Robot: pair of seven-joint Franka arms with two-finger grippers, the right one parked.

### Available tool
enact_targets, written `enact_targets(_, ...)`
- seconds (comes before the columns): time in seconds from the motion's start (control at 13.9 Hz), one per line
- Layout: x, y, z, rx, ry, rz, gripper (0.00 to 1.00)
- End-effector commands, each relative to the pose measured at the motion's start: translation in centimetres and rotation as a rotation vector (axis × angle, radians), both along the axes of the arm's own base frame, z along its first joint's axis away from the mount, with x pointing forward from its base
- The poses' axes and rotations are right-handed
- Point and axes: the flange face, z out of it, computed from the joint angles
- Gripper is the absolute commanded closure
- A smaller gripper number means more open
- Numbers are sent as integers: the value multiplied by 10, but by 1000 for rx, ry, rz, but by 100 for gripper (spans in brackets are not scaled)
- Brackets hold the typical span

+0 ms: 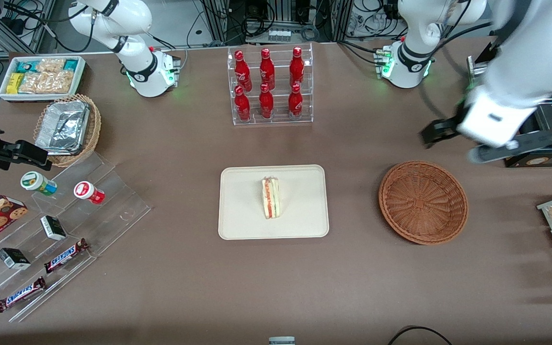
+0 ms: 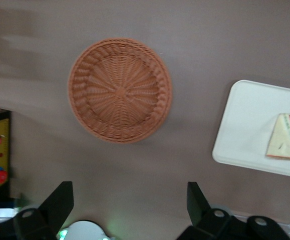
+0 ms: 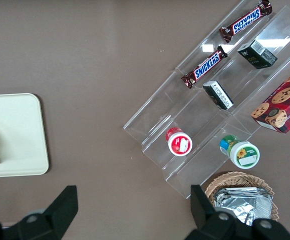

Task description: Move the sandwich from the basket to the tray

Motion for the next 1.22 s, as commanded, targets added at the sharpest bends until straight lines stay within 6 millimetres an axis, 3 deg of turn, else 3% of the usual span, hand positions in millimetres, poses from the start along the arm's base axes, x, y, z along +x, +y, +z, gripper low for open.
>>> enact_targets(0.0,-19,41,6,-25,15,-61,0)
enact_targets(0.29,-32,116,23,-44,20,-134,0)
enact_targets(0.72,-42,133,32,-36,8,-115,0)
enact_targets(1.15,-43,132,31,-54,28,-126,0)
